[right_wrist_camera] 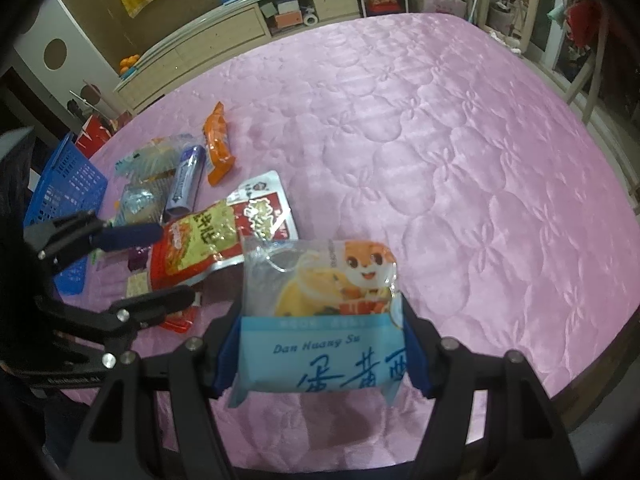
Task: Organize snacks
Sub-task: 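Close the left gripper on the red pouch and lift it while right holds bag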
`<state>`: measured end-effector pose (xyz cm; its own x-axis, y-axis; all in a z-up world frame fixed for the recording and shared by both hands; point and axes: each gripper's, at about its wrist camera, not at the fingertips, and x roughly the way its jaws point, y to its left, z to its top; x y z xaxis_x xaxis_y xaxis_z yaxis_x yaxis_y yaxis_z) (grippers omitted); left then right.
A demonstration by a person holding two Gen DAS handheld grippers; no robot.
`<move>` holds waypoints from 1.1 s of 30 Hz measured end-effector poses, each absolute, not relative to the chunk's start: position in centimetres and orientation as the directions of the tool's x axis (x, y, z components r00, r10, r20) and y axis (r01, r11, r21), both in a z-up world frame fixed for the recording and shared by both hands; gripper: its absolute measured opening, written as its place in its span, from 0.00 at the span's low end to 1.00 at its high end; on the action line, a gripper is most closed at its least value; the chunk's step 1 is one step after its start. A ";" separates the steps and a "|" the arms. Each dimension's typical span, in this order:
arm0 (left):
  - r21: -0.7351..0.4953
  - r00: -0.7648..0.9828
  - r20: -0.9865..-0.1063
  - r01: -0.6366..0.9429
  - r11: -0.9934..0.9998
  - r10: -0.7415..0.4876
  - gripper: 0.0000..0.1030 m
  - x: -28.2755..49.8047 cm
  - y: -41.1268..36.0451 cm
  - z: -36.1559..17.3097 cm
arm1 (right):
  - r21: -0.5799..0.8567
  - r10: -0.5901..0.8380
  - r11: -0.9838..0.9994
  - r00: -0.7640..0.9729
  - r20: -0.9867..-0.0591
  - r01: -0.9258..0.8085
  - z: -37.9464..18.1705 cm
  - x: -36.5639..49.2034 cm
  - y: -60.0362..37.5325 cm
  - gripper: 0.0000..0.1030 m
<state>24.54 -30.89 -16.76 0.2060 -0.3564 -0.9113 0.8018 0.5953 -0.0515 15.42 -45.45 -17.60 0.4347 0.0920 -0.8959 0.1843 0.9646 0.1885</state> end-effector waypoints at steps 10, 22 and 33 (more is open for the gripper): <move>0.117 0.261 -0.935 0.867 0.485 -0.240 0.64 25.6 -33.9 -20.0 | 0.184 0.096 0.968 0.423 -0.901 0.173 -18.5 16.4 -46.2 0.69; 0.039 0.260 -0.925 0.792 0.609 -0.278 0.30 28.2 -32.9 -19.2 | 0.198 0.093 0.961 0.446 -0.890 0.195 -18.1 17.5 -46.4 0.69; -0.005 0.303 -0.888 0.745 0.667 -0.345 0.22 27.0 -28.7 -14.7 | 0.184 0.085 0.969 0.476 -0.875 0.164 -15.4 17.6 -43.7 0.69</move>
<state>27.03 -28.69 -14.71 0.3032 -0.3455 -0.8881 0.7455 0.6665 -0.0048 17.61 -43.75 -15.39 0.4764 0.0852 -0.8751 0.1638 0.9693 0.1835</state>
